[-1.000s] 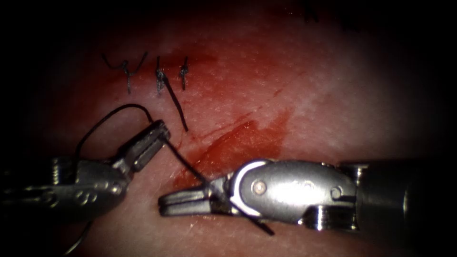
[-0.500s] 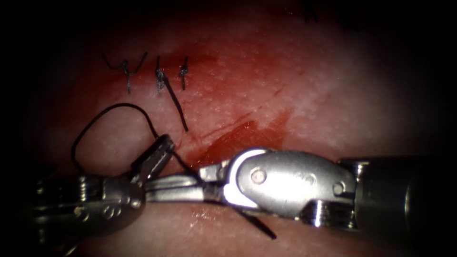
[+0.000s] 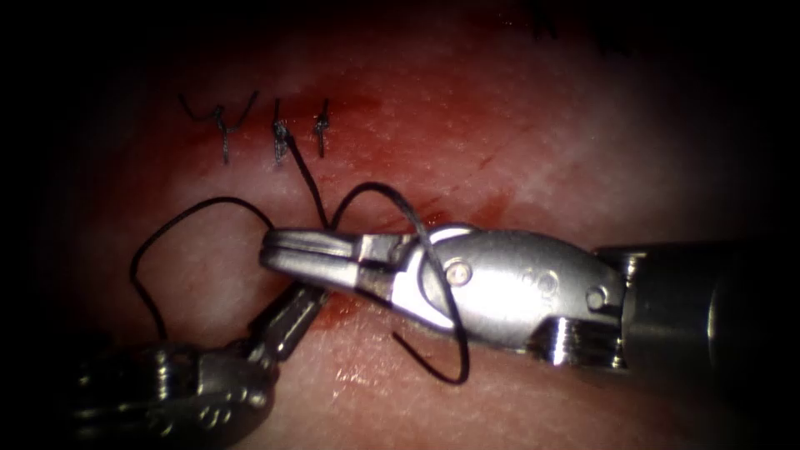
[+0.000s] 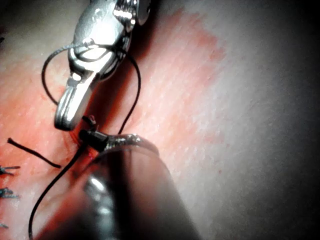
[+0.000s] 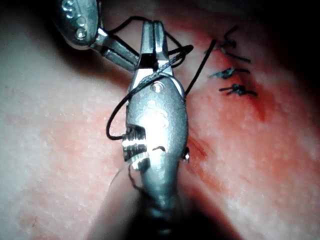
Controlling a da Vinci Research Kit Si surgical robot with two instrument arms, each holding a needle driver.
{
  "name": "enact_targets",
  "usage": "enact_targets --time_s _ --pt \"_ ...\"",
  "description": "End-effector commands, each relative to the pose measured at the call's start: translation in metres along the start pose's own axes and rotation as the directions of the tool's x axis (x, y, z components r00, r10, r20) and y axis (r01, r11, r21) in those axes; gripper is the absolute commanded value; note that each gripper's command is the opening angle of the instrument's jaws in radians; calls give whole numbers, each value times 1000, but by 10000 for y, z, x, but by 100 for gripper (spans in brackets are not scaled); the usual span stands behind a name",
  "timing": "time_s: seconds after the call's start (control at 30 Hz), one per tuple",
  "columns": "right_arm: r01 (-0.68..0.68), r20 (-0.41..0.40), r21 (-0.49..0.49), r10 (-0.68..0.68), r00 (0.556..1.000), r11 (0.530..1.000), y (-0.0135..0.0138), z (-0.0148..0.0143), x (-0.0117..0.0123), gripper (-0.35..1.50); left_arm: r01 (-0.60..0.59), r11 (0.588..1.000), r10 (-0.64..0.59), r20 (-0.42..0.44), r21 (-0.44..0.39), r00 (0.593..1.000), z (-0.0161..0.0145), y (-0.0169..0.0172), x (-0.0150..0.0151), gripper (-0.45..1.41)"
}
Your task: Wound Closure
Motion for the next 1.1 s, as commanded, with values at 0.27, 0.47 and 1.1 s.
enact_targets --time_s 0.27,0.47,1.1 --pt "78 143 41 -83 986 996 11 7 -15 59 -4 1000 5 12 -4 1000 -26 9 2 -45" --pt "102 260 135 -135 956 986 11 6 -34 57 -21 1000 21 12 -18 1000 -36 -5 5 -45" --pt "-99 337 524 -99 936 846 -13 9 -80 10 -155 983 148 -74 -99 986 -11 -61 12 -45"
